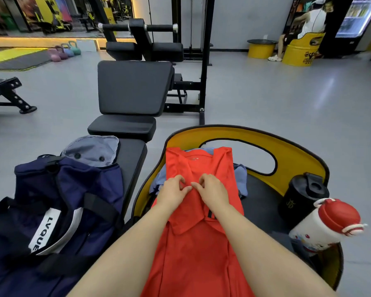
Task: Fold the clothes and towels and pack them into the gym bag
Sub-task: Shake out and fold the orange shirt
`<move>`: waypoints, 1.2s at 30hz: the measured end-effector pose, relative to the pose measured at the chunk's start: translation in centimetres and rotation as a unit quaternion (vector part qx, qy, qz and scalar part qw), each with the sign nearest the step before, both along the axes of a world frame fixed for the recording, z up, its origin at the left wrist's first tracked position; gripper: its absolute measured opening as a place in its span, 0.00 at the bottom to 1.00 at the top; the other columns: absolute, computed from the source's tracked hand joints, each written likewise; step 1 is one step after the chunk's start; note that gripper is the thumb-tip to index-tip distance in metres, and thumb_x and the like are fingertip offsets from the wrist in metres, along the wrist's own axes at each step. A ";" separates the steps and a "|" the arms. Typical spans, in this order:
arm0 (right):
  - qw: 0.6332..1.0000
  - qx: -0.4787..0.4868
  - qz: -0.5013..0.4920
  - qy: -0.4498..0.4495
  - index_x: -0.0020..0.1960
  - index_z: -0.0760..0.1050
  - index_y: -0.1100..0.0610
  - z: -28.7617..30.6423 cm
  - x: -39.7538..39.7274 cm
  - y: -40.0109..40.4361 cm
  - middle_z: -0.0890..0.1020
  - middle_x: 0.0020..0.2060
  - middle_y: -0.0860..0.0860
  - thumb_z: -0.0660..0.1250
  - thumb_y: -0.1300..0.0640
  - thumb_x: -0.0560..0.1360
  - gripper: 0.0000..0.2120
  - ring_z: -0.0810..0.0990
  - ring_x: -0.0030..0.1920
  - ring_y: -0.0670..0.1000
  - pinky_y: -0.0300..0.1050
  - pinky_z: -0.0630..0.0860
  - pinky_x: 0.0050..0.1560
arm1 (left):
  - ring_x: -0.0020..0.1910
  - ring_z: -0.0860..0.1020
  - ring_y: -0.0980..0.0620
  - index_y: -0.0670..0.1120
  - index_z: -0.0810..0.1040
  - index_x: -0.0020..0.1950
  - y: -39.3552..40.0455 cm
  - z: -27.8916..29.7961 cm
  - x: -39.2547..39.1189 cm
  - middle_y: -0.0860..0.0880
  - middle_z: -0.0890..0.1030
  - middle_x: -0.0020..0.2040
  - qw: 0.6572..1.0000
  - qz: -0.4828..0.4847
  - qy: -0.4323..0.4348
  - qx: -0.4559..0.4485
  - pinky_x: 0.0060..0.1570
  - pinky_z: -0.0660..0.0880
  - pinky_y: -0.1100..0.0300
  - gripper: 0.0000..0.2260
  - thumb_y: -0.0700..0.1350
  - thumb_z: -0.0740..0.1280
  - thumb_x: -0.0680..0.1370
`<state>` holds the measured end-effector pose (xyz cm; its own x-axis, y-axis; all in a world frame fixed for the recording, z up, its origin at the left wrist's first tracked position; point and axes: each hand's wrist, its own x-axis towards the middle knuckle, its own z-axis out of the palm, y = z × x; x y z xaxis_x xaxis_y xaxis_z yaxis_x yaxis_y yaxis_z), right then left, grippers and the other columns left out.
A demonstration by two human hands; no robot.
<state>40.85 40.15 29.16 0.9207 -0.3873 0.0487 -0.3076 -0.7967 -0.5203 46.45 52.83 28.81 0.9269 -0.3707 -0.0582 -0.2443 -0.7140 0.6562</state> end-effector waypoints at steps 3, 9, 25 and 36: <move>0.999 0.009 0.012 0.029 0.55 0.76 0.58 -0.2 -0.3 0.3 0.81 0.53 0.57 0.59 0.47 0.80 0.16 0.77 0.56 0.59 0.49 0.71 0.50 | 0.49 0.77 0.49 0.45 0.77 0.54 -0.5 0.3 0.0 0.47 0.80 0.48 1.000 0.004 -0.011 0.015 0.46 0.74 0.56 0.11 0.50 0.68 0.76; 0.989 0.133 0.025 0.056 0.46 0.74 0.55 0.3 -0.7 0.2 0.80 0.41 0.52 0.68 0.56 0.74 0.04 0.78 0.49 0.55 0.46 0.71 0.46 | 0.50 0.78 0.48 0.42 0.79 0.50 -0.9 0.6 0.1 0.46 0.81 0.48 0.999 0.033 0.009 -0.013 0.47 0.73 0.58 0.05 0.43 0.67 0.77; 0.976 0.160 -0.135 0.067 0.47 0.76 0.54 1.2 -2.9 -3.9 0.82 0.47 0.56 0.65 0.50 0.77 0.08 0.80 0.49 0.59 0.48 0.76 0.46 | 0.75 0.59 0.49 0.49 0.63 0.74 -2.4 -0.3 -1.8 0.48 0.60 0.76 0.983 -0.150 -0.050 0.094 0.72 0.59 0.55 0.25 0.42 0.65 0.78; 0.958 0.213 -0.152 0.116 0.30 0.61 0.55 -0.2 -3.5 -4.2 0.69 0.29 0.50 0.67 0.54 0.76 0.20 0.68 0.30 0.49 0.43 0.61 0.28 | 0.77 0.43 0.49 0.52 0.44 0.78 -3.1 0.0 -3.1 0.50 0.41 0.79 0.911 -0.239 -0.124 0.312 0.74 0.48 0.47 0.26 0.49 0.52 0.83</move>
